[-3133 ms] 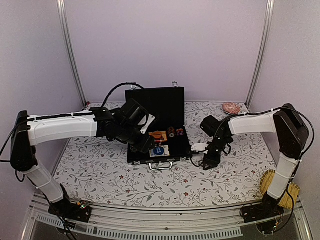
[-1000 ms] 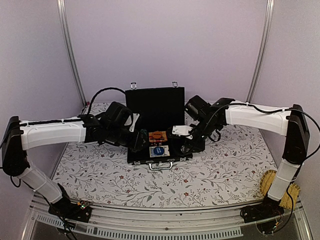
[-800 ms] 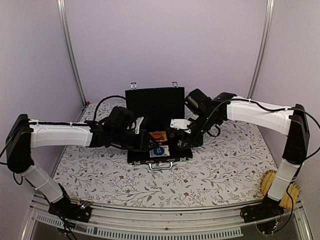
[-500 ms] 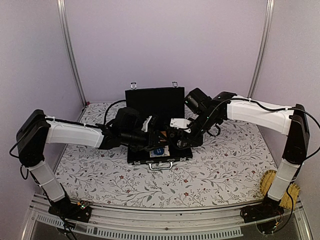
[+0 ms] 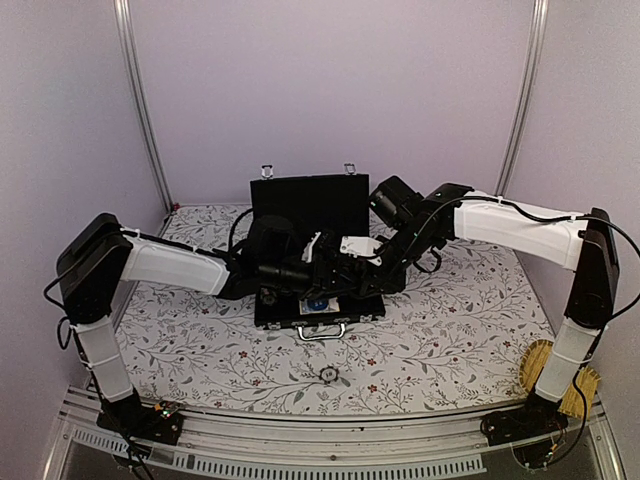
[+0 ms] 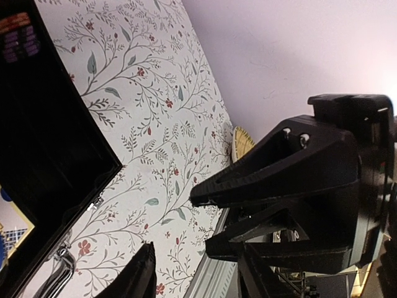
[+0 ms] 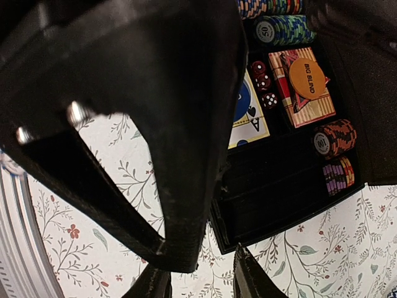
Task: Pack up texas hold em set
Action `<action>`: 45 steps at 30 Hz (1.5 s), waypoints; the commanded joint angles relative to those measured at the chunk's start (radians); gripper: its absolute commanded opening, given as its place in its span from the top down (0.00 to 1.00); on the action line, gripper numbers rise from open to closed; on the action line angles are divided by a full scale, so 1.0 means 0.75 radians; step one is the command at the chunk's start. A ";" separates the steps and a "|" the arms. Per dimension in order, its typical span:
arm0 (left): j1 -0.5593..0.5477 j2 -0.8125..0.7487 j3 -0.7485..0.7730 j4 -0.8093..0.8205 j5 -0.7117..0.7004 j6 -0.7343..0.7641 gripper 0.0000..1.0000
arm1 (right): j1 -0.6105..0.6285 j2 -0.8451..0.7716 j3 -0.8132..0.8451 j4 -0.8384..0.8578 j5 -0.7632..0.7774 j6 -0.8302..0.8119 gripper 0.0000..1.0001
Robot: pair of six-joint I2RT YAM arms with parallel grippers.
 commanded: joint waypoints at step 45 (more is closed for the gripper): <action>-0.360 -0.600 0.367 -1.549 -0.578 0.925 0.44 | -0.165 -0.378 -0.374 0.124 -0.359 0.003 0.44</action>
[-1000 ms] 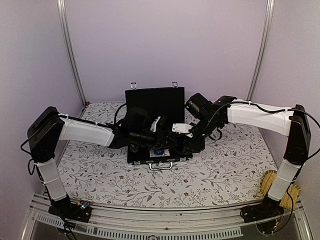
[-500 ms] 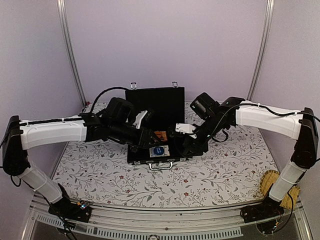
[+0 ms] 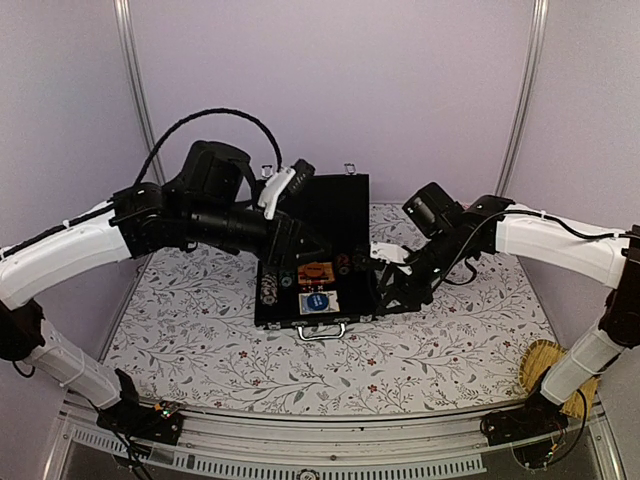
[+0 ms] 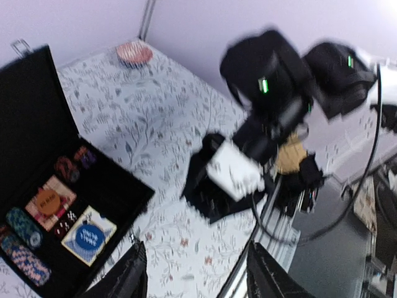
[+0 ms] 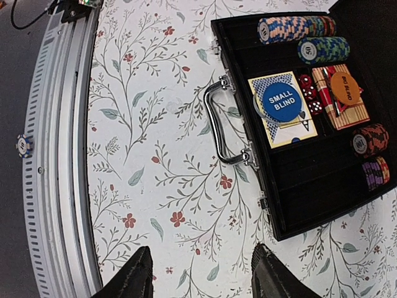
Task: Pack up texas hold em set
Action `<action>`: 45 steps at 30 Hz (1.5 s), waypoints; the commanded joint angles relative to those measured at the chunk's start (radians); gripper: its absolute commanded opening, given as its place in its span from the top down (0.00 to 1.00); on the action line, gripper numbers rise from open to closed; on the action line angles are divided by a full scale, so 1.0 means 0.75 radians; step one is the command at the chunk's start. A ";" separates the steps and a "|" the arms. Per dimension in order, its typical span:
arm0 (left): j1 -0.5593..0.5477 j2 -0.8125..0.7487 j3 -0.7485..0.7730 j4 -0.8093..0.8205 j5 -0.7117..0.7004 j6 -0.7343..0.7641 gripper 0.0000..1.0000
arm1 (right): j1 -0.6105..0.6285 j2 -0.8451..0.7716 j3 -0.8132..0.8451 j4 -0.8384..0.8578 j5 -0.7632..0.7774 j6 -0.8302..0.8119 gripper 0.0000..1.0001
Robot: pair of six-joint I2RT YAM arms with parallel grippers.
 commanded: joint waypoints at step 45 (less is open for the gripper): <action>-0.949 0.619 -0.404 -0.225 -0.415 0.396 0.55 | -0.305 -0.096 -0.299 0.211 -0.104 0.060 0.40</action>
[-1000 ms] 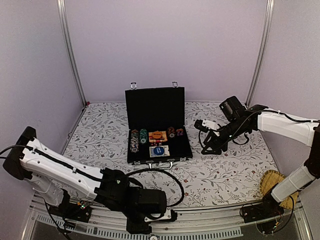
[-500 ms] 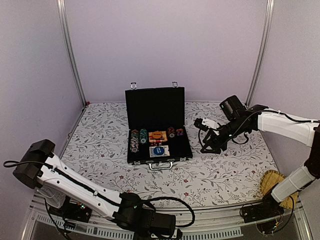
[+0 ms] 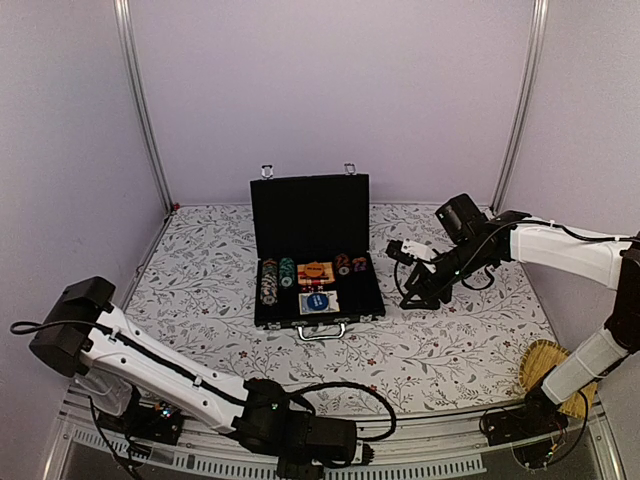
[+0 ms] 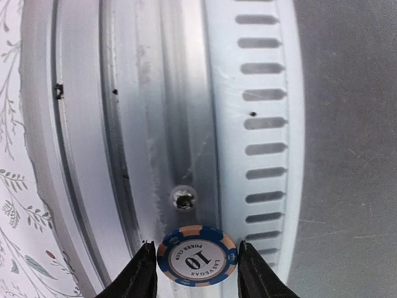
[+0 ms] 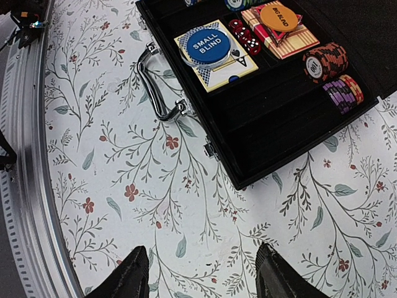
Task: Pack up texas hold em set
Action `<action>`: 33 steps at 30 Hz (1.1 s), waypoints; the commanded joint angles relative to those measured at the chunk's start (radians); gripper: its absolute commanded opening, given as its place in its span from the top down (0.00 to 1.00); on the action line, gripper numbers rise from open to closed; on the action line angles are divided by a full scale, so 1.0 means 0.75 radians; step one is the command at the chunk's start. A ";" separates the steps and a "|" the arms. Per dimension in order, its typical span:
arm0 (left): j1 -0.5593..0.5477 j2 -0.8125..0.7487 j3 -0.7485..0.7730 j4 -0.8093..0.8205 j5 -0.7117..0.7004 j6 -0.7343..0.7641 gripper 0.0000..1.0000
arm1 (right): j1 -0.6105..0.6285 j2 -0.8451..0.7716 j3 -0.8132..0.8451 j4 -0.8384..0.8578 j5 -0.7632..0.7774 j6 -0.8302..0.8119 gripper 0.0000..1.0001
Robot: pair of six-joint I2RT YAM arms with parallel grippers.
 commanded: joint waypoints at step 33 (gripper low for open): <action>0.281 -0.096 -0.079 -0.081 -0.010 0.041 0.66 | -0.001 0.043 0.017 -0.022 -0.049 0.006 0.40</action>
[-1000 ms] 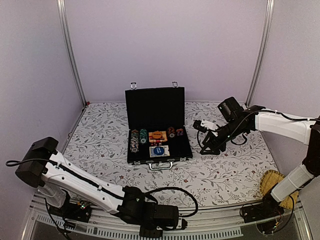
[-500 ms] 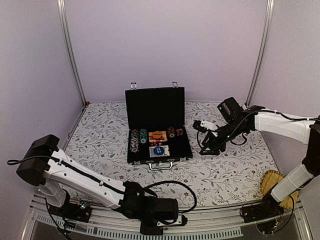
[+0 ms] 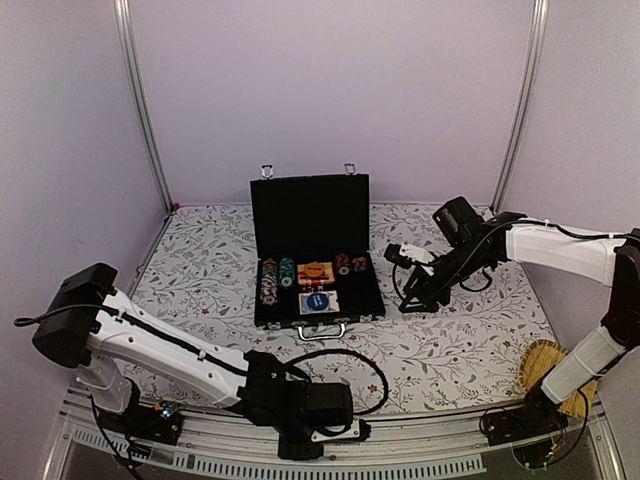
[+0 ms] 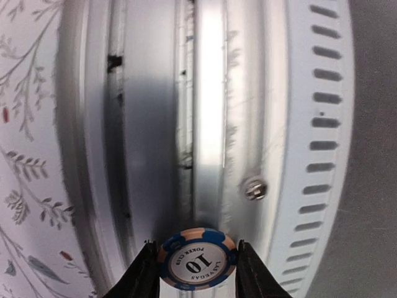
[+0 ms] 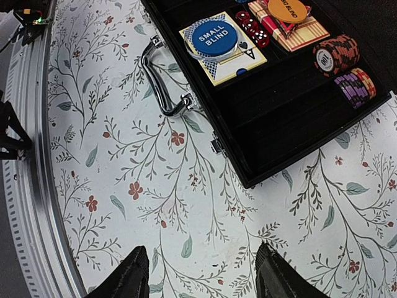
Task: Pack up texas hold em set
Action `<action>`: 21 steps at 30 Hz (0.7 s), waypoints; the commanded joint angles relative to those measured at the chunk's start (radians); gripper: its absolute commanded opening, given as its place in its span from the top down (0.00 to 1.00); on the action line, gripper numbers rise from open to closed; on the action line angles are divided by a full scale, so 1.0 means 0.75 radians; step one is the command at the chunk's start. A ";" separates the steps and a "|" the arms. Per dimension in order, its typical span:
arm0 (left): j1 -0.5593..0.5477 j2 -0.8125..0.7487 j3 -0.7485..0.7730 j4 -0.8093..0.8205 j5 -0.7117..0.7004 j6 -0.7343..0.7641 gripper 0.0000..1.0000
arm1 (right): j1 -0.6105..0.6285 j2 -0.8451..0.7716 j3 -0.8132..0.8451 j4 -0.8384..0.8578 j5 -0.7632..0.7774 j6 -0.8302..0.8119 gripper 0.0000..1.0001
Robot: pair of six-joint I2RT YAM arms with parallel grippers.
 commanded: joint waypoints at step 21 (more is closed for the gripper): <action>0.727 -0.273 -0.096 0.212 -0.654 0.077 0.64 | -0.002 0.038 0.031 -0.019 -0.031 0.004 0.40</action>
